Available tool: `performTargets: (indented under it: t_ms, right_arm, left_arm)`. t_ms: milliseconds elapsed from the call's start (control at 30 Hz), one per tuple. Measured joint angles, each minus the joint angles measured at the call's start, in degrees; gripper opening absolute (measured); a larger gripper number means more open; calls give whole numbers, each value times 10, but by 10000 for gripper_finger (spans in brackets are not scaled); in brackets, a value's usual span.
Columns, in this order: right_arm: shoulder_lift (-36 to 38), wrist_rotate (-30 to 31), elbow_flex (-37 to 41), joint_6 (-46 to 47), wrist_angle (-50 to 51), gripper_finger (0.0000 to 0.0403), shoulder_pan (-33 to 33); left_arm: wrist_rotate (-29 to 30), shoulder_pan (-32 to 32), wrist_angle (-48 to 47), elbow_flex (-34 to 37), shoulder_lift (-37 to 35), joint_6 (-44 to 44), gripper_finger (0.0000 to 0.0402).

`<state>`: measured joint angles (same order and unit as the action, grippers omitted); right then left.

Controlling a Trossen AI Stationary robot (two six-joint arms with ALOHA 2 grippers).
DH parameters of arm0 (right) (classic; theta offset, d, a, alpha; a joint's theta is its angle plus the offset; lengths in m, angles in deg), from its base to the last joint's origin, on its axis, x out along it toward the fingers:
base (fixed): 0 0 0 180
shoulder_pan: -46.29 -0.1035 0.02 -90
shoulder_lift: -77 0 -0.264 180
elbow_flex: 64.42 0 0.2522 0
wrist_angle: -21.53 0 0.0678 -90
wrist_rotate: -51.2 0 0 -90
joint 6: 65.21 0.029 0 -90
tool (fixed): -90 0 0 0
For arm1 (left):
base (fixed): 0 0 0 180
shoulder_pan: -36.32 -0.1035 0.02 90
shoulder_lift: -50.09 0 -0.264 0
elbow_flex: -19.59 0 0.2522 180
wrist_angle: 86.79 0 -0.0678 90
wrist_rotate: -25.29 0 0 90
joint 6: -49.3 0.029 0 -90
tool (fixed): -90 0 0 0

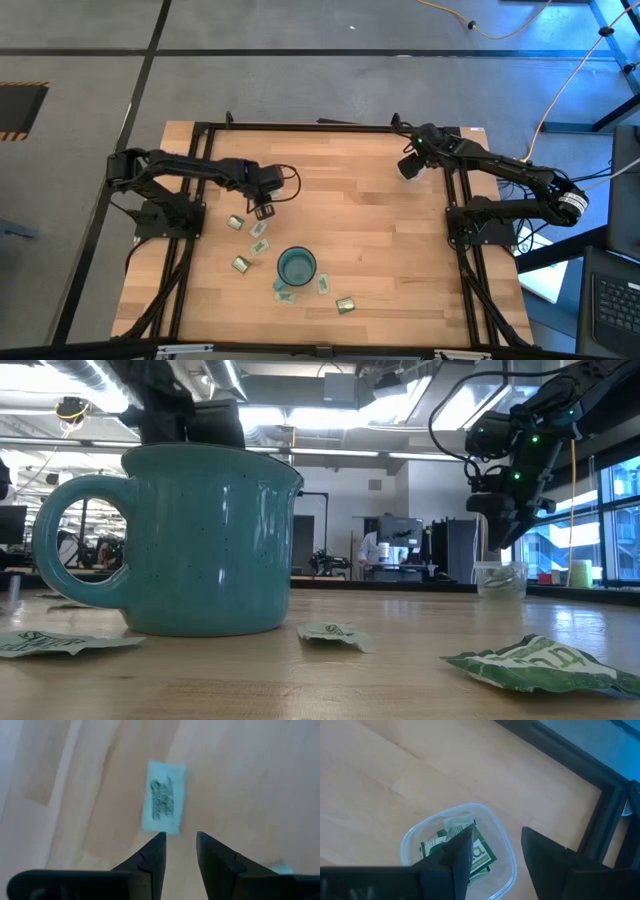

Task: Pick and place items into bin
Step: Put the stevia packet into the transparent bin

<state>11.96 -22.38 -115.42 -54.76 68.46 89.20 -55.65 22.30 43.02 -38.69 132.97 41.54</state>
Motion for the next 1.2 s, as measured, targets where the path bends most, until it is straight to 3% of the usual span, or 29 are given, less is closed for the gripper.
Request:
performTargets:
  t_ms: [267,433,833,1000,1200]
  right_arm:
    - [0,-2,0,13,0,170,0]
    - [0,-2,0,12,0,170,0]
    - [0,-14,-1,12,1,170,0]
    - [0,-17,-1,12,7,170,0]
    - [0,-17,-1,13,11,170,0]
  left_arm:
    - [0,-39,41,26,0,7,100]
    - [-32,-54,84,39,8,25,100]
    - [-41,-64,87,44,61,35,98]
    - [-41,-65,85,44,62,36,72]
    - [-36,-65,85,45,62,53,13]
